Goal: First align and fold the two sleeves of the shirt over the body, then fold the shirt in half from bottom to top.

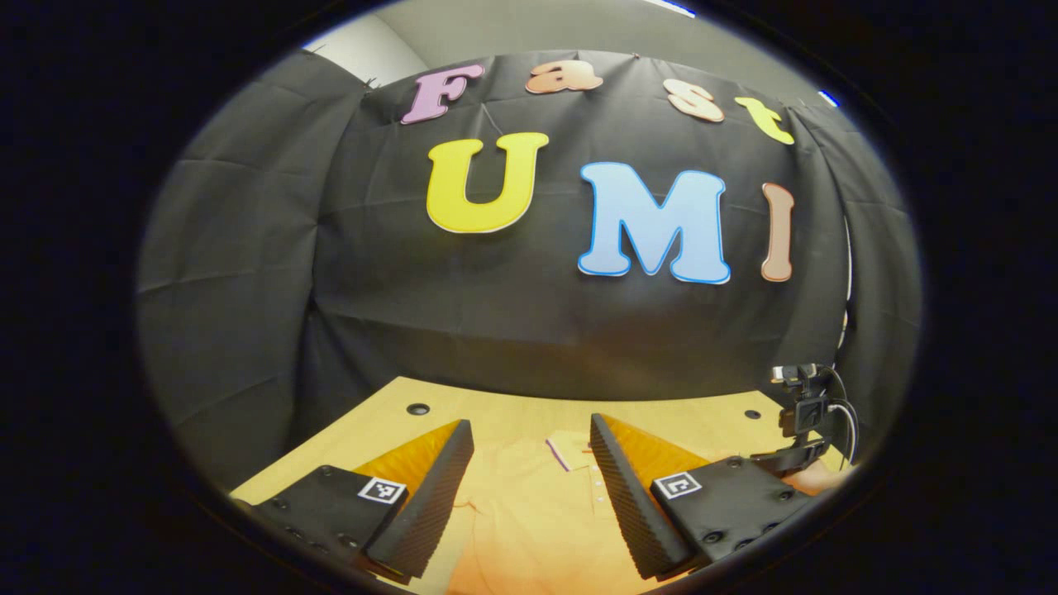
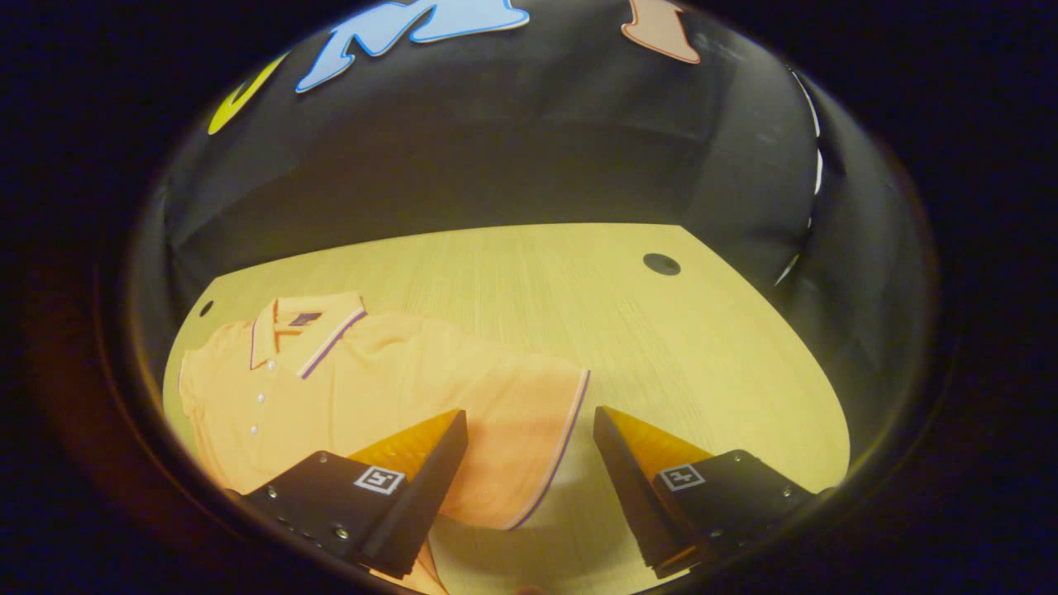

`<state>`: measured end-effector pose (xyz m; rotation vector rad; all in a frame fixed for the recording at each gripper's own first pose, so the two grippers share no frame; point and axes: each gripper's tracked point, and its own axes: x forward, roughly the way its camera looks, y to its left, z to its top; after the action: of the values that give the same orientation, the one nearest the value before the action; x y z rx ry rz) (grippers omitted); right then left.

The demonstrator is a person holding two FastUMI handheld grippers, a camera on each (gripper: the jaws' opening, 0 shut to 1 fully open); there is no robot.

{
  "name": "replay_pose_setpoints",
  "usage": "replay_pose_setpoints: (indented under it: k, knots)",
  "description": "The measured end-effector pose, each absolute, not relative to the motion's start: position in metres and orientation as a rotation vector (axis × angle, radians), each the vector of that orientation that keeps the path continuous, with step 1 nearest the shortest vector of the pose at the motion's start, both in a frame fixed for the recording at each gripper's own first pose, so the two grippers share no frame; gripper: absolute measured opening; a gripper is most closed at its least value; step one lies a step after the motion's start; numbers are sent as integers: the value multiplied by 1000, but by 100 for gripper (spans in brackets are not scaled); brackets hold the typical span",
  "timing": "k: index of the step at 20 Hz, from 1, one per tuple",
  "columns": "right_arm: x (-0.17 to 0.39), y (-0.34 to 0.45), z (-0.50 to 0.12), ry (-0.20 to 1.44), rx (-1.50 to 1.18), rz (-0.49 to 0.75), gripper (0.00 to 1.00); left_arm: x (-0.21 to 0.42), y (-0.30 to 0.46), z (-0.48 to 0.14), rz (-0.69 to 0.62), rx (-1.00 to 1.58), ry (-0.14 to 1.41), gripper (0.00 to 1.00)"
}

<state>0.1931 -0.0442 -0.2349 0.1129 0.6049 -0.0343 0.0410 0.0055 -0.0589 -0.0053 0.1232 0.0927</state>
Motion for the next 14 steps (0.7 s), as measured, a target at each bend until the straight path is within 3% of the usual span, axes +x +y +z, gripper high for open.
replay_pose_setpoints:
  k: [9, 10, 12, 13, 14]
  knots:
    - [201, -44, -251, 645, 137, -28, 95, 32, 10, -56, 123, -7, 109, 94]
    - [201, -43, -251, 643, 139, -28, 80, 31, 10, -57, 126, -11, 110, 94]
    - [200, -43, -251, 648, 149, -24, 72, 29, 9, -58, 127, -18, 112, 93]
    - [202, -42, -251, 647, 154, -26, 53, 27, 8, -58, 127, -20, 111, 93]
    - [201, -42, -252, 648, 154, -25, 51, 26, 7, -58, 128, -20, 106, 93]
